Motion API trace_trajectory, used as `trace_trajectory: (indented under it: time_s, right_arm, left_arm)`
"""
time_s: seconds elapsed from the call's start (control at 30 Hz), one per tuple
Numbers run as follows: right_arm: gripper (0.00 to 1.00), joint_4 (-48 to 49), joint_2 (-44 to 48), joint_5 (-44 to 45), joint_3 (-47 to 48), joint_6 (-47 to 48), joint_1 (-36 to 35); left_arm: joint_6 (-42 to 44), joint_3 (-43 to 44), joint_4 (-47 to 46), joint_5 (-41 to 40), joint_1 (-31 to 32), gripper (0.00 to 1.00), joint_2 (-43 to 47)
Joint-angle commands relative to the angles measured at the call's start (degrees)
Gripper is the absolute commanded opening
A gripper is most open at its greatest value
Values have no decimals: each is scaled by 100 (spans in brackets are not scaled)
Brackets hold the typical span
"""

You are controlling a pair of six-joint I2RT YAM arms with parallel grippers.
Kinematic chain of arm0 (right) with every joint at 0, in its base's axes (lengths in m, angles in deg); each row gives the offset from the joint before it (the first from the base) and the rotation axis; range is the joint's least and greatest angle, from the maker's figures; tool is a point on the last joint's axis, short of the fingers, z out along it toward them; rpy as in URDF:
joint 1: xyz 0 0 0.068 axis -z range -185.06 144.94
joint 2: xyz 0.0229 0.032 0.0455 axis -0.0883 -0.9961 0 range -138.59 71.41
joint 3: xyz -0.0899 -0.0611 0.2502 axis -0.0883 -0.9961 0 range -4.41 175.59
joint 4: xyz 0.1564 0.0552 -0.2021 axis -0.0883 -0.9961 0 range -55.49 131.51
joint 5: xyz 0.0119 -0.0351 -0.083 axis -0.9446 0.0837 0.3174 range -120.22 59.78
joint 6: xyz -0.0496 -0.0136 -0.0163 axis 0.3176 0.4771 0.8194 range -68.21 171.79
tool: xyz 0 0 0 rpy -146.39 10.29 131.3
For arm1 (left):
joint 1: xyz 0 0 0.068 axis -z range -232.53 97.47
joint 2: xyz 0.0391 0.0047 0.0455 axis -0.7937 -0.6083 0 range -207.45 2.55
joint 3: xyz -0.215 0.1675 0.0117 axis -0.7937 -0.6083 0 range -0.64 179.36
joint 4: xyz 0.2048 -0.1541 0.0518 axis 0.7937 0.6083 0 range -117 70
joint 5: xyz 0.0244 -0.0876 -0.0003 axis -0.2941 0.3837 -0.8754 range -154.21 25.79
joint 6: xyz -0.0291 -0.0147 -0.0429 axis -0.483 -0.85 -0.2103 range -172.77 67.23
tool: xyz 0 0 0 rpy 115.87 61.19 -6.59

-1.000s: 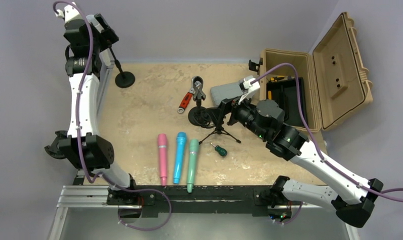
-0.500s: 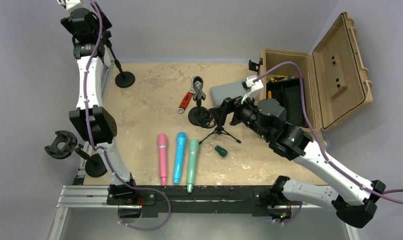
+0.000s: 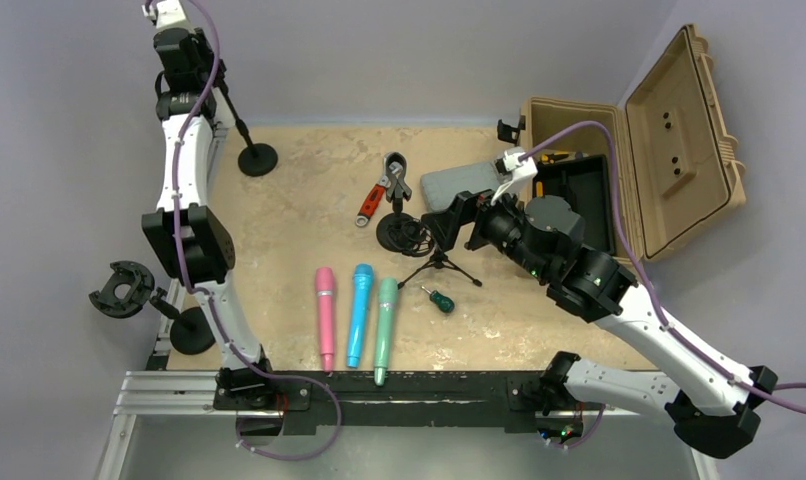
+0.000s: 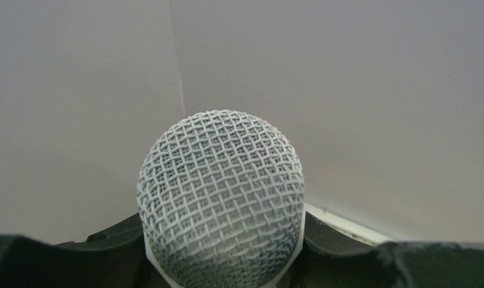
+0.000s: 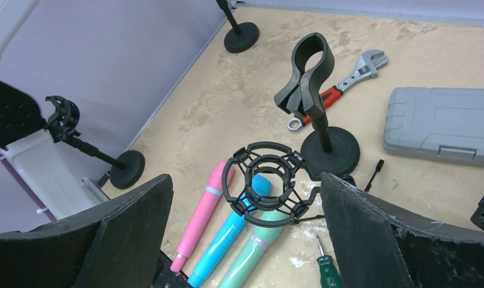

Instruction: Remove the microphone from the stand

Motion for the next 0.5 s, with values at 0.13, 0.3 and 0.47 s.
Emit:
trace_trajectory:
  time_s: [0.13,0.3,0.47]
  right_arm:
    - [91,580,-181,-47,252,258,-1]
    - [91,1260,-506,-540,357,632,-1]
    - [91,1410,-1065,-1006,815,1121,-8]
  left_arm:
    - [399,-2437,-488,1567,-23,0,2918]
    - [823,-4113,-198,2360,-26,0,4585]
    - [1338,-4886,274,2822,-29,0,5786]
